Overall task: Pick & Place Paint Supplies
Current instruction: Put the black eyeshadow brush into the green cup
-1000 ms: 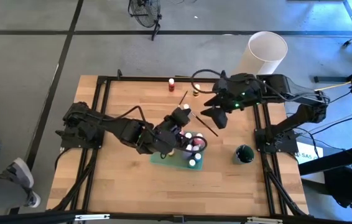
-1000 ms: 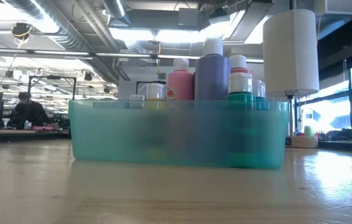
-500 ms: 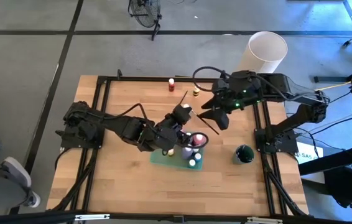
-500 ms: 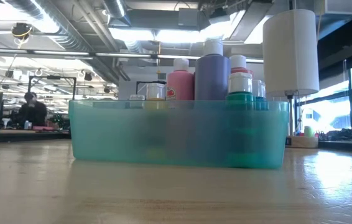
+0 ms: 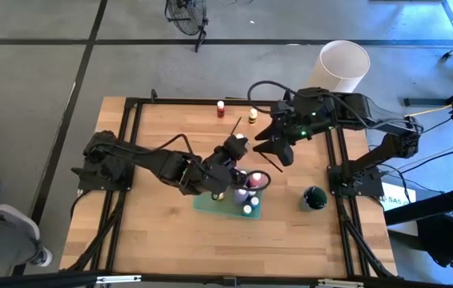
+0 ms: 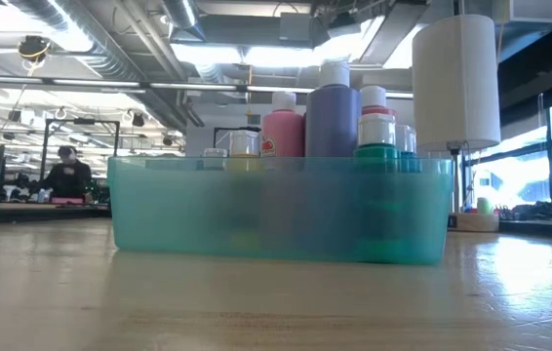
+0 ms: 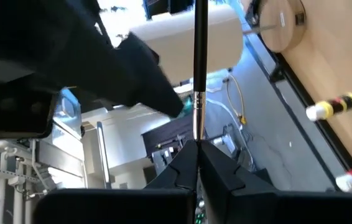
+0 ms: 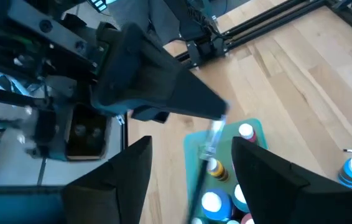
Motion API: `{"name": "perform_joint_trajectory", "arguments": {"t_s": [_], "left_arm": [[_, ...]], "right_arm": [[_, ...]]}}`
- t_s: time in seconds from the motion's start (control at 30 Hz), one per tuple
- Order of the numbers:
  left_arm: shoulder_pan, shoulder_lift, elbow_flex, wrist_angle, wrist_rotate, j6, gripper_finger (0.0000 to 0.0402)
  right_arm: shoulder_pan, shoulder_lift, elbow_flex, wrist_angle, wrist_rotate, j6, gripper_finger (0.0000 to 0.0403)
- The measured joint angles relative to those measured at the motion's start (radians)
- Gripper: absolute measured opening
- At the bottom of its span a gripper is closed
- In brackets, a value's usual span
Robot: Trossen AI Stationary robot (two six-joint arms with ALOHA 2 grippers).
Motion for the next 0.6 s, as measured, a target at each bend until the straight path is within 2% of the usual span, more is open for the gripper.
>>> {"name": "perform_joint_trajectory", "arguments": {"t_s": [0.33,0.6], "left_arm": [[0.011,0.029,-0.001,-0.007,-0.055,0.023,0.0002],[0.009,0.029,-0.001,-0.006,-0.056,0.022,0.0002]], "right_arm": [[0.0,0.059,0.0,-0.006,-0.002,-0.001,0.0224],[0.001,0.06,0.0,-0.023,-0.008,-0.02,0.0224]]}}
